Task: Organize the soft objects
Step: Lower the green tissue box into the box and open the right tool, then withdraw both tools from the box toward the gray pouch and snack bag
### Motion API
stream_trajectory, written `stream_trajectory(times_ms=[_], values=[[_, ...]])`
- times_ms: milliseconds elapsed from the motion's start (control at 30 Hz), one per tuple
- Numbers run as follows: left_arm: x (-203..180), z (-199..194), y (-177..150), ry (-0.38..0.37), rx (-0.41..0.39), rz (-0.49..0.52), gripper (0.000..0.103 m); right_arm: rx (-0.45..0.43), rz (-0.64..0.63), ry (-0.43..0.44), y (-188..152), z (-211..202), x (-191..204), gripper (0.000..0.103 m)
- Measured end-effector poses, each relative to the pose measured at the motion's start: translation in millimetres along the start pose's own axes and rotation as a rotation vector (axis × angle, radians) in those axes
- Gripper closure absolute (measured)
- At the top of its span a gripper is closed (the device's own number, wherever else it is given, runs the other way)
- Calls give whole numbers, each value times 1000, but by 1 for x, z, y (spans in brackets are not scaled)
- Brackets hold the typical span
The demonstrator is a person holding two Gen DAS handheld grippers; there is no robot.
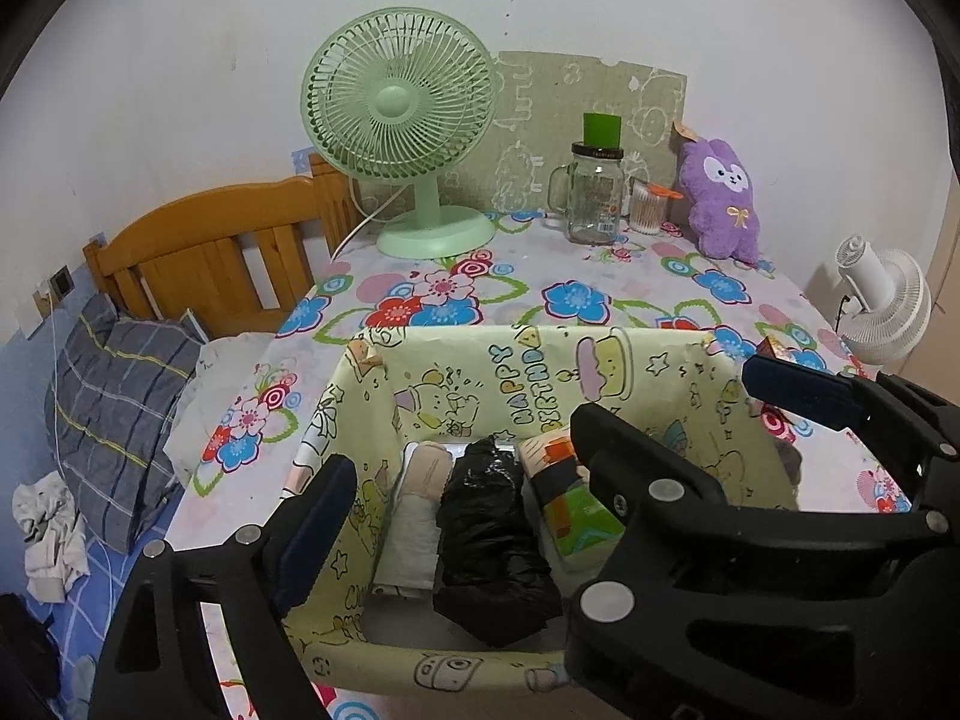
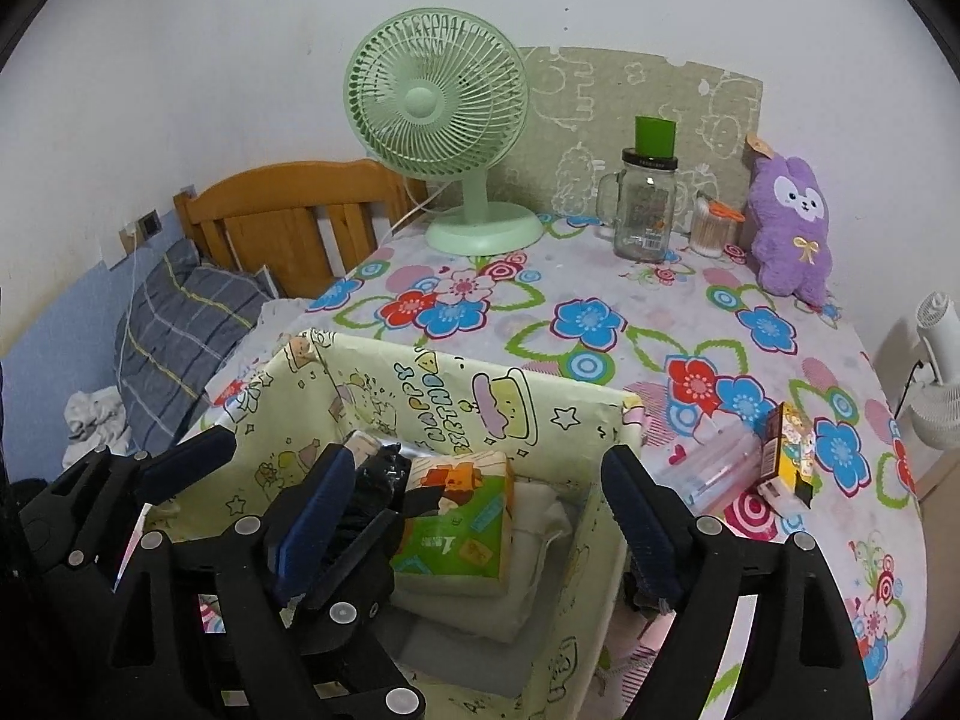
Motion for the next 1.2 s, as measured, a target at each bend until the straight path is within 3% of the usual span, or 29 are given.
stream_trajectory(times_ms=[267, 633, 1200], values=[[-13, -23, 7, 16, -47, 6, 10, -42, 5, -3, 3, -26, -6, 15], [-35, -51, 10, -21, -90, 12, 8, -94, 29, -32, -1, -65, -22, 9], [-87, -82, 2, -110, -151, 32, 8, -186, 37, -168, -22, -126, -53, 9]])
Point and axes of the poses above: each gripper's, at about its wrist camera, not at the fingertips, and z roughly the way its jaws point, x to its left, y to its top, the point moved 3 cm from there along z, roughly the way its jaws point, and after that the axes turned 9 degrees about y, right-handed, at the moved point
